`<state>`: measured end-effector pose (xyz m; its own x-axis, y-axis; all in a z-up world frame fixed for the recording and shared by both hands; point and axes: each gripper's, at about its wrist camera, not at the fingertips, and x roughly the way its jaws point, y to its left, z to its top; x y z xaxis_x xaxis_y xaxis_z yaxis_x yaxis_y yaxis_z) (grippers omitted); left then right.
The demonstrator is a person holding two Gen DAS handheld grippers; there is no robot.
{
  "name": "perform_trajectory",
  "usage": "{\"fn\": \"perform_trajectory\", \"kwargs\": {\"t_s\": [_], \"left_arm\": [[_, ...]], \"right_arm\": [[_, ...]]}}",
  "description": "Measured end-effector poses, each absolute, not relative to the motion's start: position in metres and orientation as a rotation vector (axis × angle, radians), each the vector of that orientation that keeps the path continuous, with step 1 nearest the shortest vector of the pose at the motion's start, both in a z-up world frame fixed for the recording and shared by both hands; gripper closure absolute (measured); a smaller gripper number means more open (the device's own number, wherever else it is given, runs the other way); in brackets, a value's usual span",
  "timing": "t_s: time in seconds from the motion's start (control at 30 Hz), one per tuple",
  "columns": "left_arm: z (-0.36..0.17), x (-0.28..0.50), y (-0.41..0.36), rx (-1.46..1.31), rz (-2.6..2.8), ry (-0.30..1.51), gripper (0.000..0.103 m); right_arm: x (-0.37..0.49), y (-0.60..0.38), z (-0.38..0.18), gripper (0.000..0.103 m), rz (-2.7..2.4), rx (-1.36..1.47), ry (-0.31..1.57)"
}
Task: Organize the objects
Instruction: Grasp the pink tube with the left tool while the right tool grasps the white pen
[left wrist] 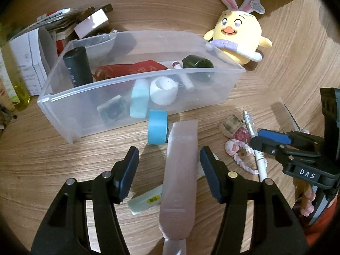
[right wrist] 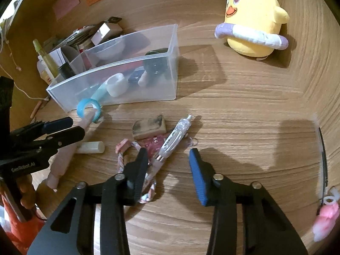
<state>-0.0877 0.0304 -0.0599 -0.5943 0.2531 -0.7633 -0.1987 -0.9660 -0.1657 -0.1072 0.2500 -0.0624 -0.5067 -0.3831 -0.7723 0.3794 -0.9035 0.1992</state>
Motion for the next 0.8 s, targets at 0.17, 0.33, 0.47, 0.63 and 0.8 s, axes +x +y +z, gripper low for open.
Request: {"fn": "perform_trajectory", "kwargs": {"t_s": [0.17,0.33,0.47,0.63,0.8], "left_arm": [[-0.061,-0.087,0.038,-1.26,2.567,-0.055,0.044],[-0.061,-0.085,0.043,-1.244,2.535,-0.032,0.044],[-0.063,-0.086,0.043,-1.259,2.511,-0.041,0.044],[-0.065,-0.087,0.043,-1.274,2.498,-0.054,0.044],[-0.066,-0.086,0.045,-1.269,2.503,-0.044,0.059]], "right_arm": [[-0.107,0.247,-0.063,0.082,-2.37,1.232,-0.026],[-0.106,0.25,-0.061,0.091,-2.379,1.214,-0.038],[-0.105,0.252,-0.059,0.092,-2.396,1.201,-0.037],[-0.105,0.255,-0.056,0.092,-2.41,1.188,-0.047],[-0.104,0.26,-0.047,0.092,-2.443,1.152,-0.052]]}}
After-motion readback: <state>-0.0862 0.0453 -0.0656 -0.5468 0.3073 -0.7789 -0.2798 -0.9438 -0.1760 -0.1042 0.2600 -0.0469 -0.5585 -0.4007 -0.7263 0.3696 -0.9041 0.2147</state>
